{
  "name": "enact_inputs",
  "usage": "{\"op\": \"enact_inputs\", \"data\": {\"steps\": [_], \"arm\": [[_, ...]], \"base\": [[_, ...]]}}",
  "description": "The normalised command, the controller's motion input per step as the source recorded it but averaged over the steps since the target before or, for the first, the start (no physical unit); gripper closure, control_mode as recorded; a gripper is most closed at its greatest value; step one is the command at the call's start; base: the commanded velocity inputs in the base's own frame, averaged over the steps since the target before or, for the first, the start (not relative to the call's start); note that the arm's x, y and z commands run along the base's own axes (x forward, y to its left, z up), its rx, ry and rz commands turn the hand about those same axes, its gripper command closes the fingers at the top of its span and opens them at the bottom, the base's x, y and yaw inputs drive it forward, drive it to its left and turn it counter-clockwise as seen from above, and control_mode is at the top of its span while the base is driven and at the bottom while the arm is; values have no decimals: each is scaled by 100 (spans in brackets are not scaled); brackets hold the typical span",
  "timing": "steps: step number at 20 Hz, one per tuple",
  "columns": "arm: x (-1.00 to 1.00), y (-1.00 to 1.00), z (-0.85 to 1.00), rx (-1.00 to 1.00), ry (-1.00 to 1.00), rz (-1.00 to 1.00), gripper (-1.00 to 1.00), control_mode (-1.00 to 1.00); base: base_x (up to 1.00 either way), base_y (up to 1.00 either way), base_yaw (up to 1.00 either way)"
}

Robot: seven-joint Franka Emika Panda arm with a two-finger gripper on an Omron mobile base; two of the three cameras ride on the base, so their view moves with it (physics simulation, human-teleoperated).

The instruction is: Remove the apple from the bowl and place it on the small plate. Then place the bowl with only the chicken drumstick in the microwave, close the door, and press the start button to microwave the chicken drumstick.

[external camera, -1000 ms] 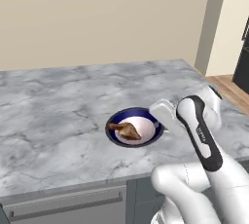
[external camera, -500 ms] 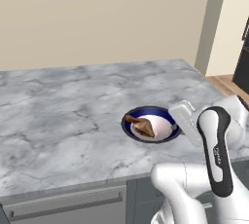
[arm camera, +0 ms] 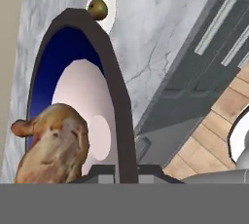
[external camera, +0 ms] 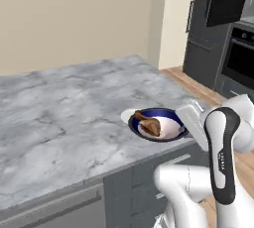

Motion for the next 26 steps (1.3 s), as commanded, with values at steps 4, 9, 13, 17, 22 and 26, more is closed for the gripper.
{"op": "enact_inputs", "data": {"steps": [4,9,13,17,22,26], "arm": [[0,0,0,0,0,0,100,100],[0,0,0,0,0,0,100,100],[0,0,0,0,0,0,100,100],[0,0,0,0,0,0,100,100],[0,0,0,0,0,0,100,100],[0,0,0,0,0,0,100,100]], "base": [[-22,-24,-83],[1,-78,-72],[24,-100,-43],[73,-100,-31],[100,-97,-13],[100,-65,-8]]}}
